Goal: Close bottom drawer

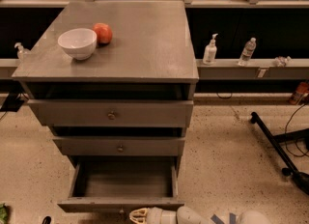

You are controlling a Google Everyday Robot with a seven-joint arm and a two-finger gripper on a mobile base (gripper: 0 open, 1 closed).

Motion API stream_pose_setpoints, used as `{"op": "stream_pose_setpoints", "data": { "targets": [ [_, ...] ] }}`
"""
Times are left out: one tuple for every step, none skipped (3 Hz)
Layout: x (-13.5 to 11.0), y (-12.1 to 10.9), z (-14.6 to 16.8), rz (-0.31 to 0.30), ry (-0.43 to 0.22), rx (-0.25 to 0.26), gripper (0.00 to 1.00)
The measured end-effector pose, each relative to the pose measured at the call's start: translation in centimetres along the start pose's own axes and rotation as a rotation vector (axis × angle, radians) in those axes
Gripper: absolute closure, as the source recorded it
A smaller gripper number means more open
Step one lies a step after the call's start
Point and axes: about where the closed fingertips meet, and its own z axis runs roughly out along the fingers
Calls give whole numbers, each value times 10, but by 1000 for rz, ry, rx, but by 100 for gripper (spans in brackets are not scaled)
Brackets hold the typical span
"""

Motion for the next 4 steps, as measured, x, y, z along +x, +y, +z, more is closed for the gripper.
{"op": "stream_pose_setpoints", "data": {
  "targets": [
    [1, -18, 5, -18, -28, 8, 100],
    [1, -16, 4, -18, -28, 8, 100],
    [-7, -43, 7, -55, -48, 34, 100],
    [-7, -42, 7, -55, -48, 34, 100]
  ]
}}
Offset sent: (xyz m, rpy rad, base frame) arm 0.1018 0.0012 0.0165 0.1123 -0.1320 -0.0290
